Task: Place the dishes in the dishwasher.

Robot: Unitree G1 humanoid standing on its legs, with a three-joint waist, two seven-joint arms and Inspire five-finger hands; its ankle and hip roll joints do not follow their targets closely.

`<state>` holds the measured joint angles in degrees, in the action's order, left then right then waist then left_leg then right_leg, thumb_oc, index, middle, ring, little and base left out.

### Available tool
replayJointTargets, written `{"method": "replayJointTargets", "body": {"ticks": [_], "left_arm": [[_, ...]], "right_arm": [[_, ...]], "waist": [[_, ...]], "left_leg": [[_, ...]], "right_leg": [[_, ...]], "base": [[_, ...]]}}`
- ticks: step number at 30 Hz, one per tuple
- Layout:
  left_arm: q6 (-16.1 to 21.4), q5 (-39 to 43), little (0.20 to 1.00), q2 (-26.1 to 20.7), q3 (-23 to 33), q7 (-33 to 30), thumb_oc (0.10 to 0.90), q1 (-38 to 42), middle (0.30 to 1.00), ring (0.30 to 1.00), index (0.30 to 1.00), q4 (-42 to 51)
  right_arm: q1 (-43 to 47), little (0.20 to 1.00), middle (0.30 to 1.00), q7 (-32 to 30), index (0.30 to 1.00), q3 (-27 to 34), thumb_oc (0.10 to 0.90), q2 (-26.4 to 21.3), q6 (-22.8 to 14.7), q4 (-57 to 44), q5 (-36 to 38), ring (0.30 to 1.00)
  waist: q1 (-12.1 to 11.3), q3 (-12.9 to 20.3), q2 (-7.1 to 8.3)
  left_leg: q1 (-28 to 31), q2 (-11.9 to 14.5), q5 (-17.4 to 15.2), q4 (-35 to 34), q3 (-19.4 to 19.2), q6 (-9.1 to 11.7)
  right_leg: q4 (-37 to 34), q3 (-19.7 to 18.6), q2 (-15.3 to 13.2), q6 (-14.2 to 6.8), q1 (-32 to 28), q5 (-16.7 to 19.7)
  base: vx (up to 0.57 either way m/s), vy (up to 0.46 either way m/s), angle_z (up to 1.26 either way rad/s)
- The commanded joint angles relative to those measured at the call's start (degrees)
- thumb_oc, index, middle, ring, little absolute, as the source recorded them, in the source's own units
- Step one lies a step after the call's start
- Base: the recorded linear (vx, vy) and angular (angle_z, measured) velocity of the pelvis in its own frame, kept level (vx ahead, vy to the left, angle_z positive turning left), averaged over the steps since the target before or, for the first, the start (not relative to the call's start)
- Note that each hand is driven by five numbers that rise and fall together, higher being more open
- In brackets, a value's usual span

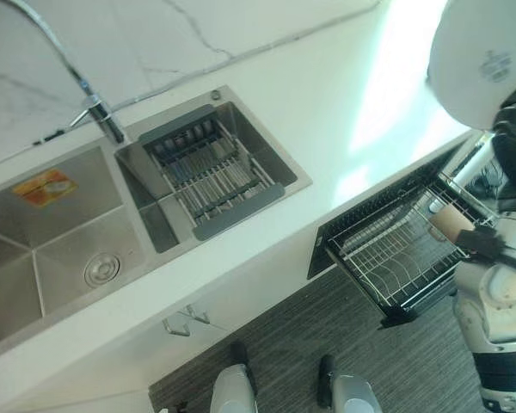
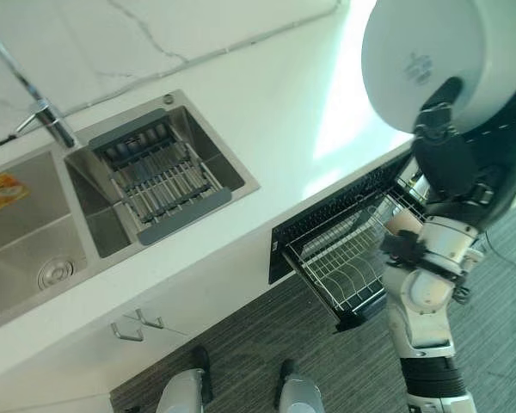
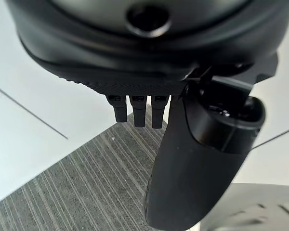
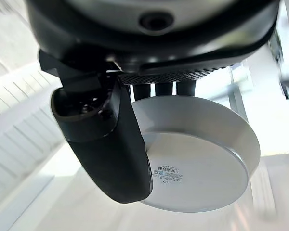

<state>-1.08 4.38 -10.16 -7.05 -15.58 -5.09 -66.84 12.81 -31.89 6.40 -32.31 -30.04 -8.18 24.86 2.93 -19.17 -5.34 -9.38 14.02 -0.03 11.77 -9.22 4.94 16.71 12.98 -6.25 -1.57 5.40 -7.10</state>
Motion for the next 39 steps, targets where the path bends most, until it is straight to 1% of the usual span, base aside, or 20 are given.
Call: {"method": "replayJointTargets", "body": {"ticks": [1,2,5,8,11,12,13,14,17,23,27,30,31,32,33,34,35,36,38,39], "left_arm": [[-0.26,2.73,0.9,-5.34,-0.85,-0.62,0.8,2.55,0.9,0.9,0.9,-1.19],[-0.8,2.79,0.9,-5.47,-0.77,0.15,0.8,2.8,0.9,0.9,0.9,-1.49],[-2.12,2.84,0.9,-5.58,-1.31,1.22,0.8,3.04,0.9,0.9,0.9,-0.28],[-2.04,4.43,0.9,-5.47,-2.02,1.73,0.8,3.78,0.9,0.9,0.9,0.19],[-2.38,6.18,0.9,-5.56,-2.82,1.75,0.8,4.71,0.9,0.9,0.9,1.47],[-2.27,6.2,0.9,-5.39,-3.2,2.02,0.8,4.88,0.9,0.9,0.9,1.57],[-1.86,6.39,0.9,-5.06,-3.54,1.15,0.8,4.96,0.9,0.9,0.9,1.7],[-1.72,7.31,0.9,-5.08,-3.63,0.34,0.8,4.88,0.9,0.9,0.9,1.74],[-1.7,7.75,0.9,-5.52,-3.41,0.53,0.8,4.82,0.9,0.9,0.9,1.33],[-0.38,7.38,0.9,-4.39,-4.16,1.43,0.8,4.62,0.9,0.9,0.9,0.97],[0.17,7.1,0.9,-3.89,-4.74,1.17,0.8,4.44,0.9,0.9,0.9,1.05],[0.34,7.68,0.9,-3.85,-5.11,0.86,0.8,4.66,0.9,0.9,0.9,1.13],[0.22,7.8,0.9,-4.0,-5.2,0.94,0.8,4.82,0.9,0.9,0.9,1.33],[0.18,7.68,0.9,-4.09,-5.15,1.03,0.8,4.9,0.9,0.9,0.9,1.37],[0.05,7.5,0.9,-4.28,-5.24,1.15,0.8,5.04,0.9,0.9,0.9,1.46],[0.05,7.5,0.9,-4.28,-5.24,1.15,0.8,5.04,0.9,0.9,0.9,1.46],[-0.35,7.19,0.9,-4.59,-5.46,1.25,0.8,5.42,0.9,0.9,0.9,1.53],[-0.22,7.13,0.9,-4.67,-5.5,1.31,0.8,5.54,0.9,0.9,0.9,1.47],[0.02,7.4,0.9,-4.73,-5.61,1.26,0.8,5.81,0.9,0.9,0.9,1.38],[-0.08,7.61,0.9,-4.78,-5.78,1.23,0.8,6.18,0.9,0.9,0.9,1.48]], "right_arm": [[7.08,0.3,0.3,1.64,0.3,3.61,0.4,-1.89,-2.67,-2.61,-1.02,0.3],[6.44,0.3,0.3,1.56,0.3,4.09,0.4,-2.24,-2.48,-1.16,-1.61,0.3],[5.68,0.3,0.3,1.71,0.3,4.78,0.4,-3.16,-3.18,0.84,-1.82,0.3],[6.2,0.3,0.3,-0.36,0.3,4.53,0.4,-3.37,-4.08,3.34,-2.8,0.3],[6.09,0.3,0.3,-0.23,0.3,3.69,0.4,-2.81,-2.83,6.47,-2.96,0.3],[5.69,0.3,0.3,-2.5,0.3,3.41,0.4,-2.7,-2.78,8.07,-7.42,0.3],[5.37,0.3,0.3,-4.91,0.3,2.81,0.4,-2.95,-3.06,9.71,-10.51,0.3],[4.83,0.3,0.3,-5.67,0.3,2.52,0.4,-2.48,-3.95,11.76,-9.4,0.3],[2.48,0.3,0.3,-6.54,0.3,2.91,0.4,-1.37,-6.36,14.42,-8.63,0.3],[0.94,0.3,0.3,-6.94,0.3,2.03,0.4,-0.22,-7.64,17.44,-8.54,0.3],[0.32,0.3,0.3,-4.88,0.3,1.72,0.4,0.35,-7.49,18.81,-8.11,0.3],[0.54,0.3,0.3,-4.42,0.3,0.39,0.4,0.52,-5.76,19.97,-10.16,0.3],[0.77,0.3,0.3,-4.31,0.3,-0.21,0.4,0.18,-3.96,20.77,-11.64,0.3],[0.9,0.3,0.3,-4.53,0.3,-0.46,0.4,-0.03,-3.39,21.25,-12.4,0.3],[1.36,0.3,0.3,-5.48,0.3,-1.09,0.4,-0.47,-1.9,22.18,-15.37,0.3],[1.36,0.3,0.3,-5.48,0.3,-1.09,0.4,-0.47,-1.9,22.18,-15.37,0.3],[3.13,0.3,0.3,-10.5,0.3,-2.69,0.4,-1.94,1.47,23.78,-22.24,0.3],[4.42,0.3,0.3,-12.53,0.3,-3.19,0.4,-2.78,3.12,24.33,-24.68,0.3],[6.2,0.3,0.3,-14.51,0.3,-3.75,0.4,-3.91,4.76,25.11,-27.03,0.3],[7.81,0.3,0.3,-16.08,0.3,-4.44,0.4,-4.78,7.17,25.7,-30.39,0.3]], "waist": [[-0.79,1.28,1.9],[-0.24,0.92,1.45],[0.36,-0.28,0.56],[1.02,-1.73,-0.1],[1.37,-3.36,-0.68],[1.42,-3.76,-0.9],[1.45,-4.23,-1.33],[1.58,-4.59,-1.84],[2.03,-4.93,-2.66],[2.33,-5.27,-3.18],[2.38,-5.36,-3.25],[2.28,-5.66,-3.41],[2.16,-5.84,-3.46],[2.08,-5.91,-3.44],[1.83,-6.08,-3.36],[1.83,-6.08,-3.36],[1.26,-6.52,-3.1],[0.98,-6.66,-3.02],[0.63,-6.97,-2.96],[0.31,-7.23,-2.95]], "left_leg": [[4.09,0.64,-9.08,5.42,1.48,0.09],[3.78,0.72,-8.9,5.42,1.8,0.12],[2.8,0.37,-8.64,5.42,2.29,0.04],[1.22,-0.46,-8.7,5.42,2.33,-0.15],[0.02,-0.97,-8.57,5.42,1.91,-0.49],[-0.25,-0.92,-8.49,5.42,1.81,-0.53],[-0.7,-0.89,-8.27,5.42,1.77,-0.56],[-1.05,-0.85,-8.13,5.42,1.61,-0.52],[-1.22,-1.01,-8.04,5.42,1.35,-0.52],[-1.02,-1.1,-8.09,5.42,0.76,-0.41],[-1.21,-1.18,-8.11,5.42,0.66,-0.43],[-1.52,-1.25,-8.03,5.42,1.01,-0.42],[-1.64,-1.33,-7.94,5.42,1.15,-0.42],[-1.73,-1.39,-7.93,5.42,1.22,-0.44],[-1.83,-1.48,-7.93,5.42,1.35,-0.52],[-1.83,-1.48,-7.93,5.42,1.35,-0.52],[-2.1,-1.62,-7.85,5.42,1.71,-0.64],[-2.3,-1.69,-7.79,5.42,1.87,-0.7],[-2.51,-1.75,-7.75,5.42,2.02,-0.76],[-2.65,-1.9,-7.75,5.42,2.11,-0.87]], "right_leg": [[0.48,1.16,-4.02,-1.97,-2.09,-5.46],[0.48,1.0,-3.87,-1.84,-1.98,-5.37],[0.48,0.62,-4.09,-2.04,-0.82,-4.83],[0.48,-0.45,-4.67,-2.68,1.65,-3.92],[0.48,-1.19,-5.09,-2.96,3.28,-3.3],[0.48,-1.18,-5.18,-3.02,3.53,-3.18],[0.48,-1.23,-5.35,-3.05,3.87,-3.0],[0.48,-1.29,-5.51,-3.03,4.02,-2.99],[0.48,-1.5,-5.75,-3.03,4.03,-3.05],[0.48,-1.67,-6.23,-3.03,4.01,-3.18],[0.48,-1.71,-6.33,-3.06,4.18,-3.2],[0.48,-1.91,-6.27,-2.96,4.38,-3.14],[0.48,-1.92,-6.29,-2.94,4.47,-3.06],[0.48,-1.91,-6.3,-2.93,4.51,-3.05],[0.48,-1.84,-6.33,-2.9,4.56,-3.01],[0.48,-1.84,-6.33,-2.9,4.56,-3.01],[0.48,-1.75,-6.37,-2.96,4.86,-2.7],[0.48,-1.66,-6.33,-2.94,5.04,-2.61],[0.48,-1.52,-6.36,-2.93,5.25,-2.49],[0.48,-1.4,-6.37,-2.93,5.39,-2.37]], "base": [[0.07,-0.042,-0.37],[0.06,-0.025,-0.21],[0.01,-0.006,0.08],[-0.05,0.023,0.0],[-0.07,0.031,-0.07],[-0.07,0.038,-0.13],[-0.04,0.049,-0.12],[-0.04,0.056,-0.06],[0.0,0.058,0.02],[0.01,0.018,0.03],[0.0,0.0,0.0],[0.0,0.0,0.0],[0.0,0.0,0.0],[0.0,0.0,0.0],[0.0,0.0,0.0],[0.0,0.0,0.0],[0.0,0.0,0.0],[0.0,0.0,0.0],[-0.02,0.003,0.01],[-0.04,0.014,0.02]]}}
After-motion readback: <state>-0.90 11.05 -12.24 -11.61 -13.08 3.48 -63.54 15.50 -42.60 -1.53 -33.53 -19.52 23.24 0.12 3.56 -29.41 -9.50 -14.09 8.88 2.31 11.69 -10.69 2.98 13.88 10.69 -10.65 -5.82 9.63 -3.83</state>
